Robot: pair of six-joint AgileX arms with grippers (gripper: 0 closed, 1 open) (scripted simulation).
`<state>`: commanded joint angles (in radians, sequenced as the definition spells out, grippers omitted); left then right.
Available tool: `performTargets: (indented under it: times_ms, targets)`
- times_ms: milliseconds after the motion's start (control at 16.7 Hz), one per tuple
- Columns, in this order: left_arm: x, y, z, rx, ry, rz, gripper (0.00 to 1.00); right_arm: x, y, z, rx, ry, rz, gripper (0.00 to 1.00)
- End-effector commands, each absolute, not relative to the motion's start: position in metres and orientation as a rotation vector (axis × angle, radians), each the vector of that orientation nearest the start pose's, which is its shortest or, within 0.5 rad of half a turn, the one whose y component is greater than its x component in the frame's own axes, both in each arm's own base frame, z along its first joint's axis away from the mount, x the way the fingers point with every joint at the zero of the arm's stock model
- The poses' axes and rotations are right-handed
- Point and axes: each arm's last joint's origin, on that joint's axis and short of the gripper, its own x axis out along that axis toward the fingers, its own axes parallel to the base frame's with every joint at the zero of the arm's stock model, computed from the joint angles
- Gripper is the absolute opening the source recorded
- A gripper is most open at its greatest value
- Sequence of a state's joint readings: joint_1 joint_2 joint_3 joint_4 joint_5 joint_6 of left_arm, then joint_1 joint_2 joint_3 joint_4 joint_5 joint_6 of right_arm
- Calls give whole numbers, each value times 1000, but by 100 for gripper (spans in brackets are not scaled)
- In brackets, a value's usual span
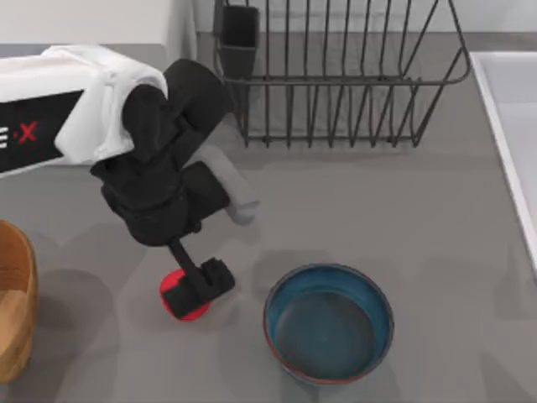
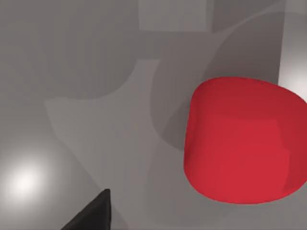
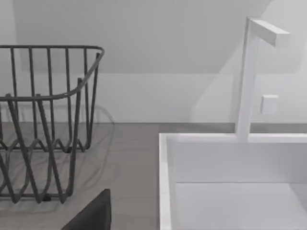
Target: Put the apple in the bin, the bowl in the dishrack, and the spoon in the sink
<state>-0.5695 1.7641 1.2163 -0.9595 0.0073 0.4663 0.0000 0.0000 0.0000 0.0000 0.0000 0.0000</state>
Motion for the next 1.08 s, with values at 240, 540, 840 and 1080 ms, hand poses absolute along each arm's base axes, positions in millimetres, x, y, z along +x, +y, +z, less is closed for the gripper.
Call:
performTargets:
  times_ms: [240, 540, 840, 1080]
  targets:
    - [277, -182, 176, 821, 1399, -834, 100, 106, -1, 160, 0, 0, 0, 100]
    - [277, -181, 175, 819, 1399, -832, 100, 106, -1, 160, 0, 0, 0, 100]
    - [279, -183, 144, 821, 1399, -834, 100, 106, -1, 160, 0, 0, 0, 100]
    - [278, -183, 112, 821, 1399, -834, 100, 106, -1, 160, 0, 0, 0, 100]
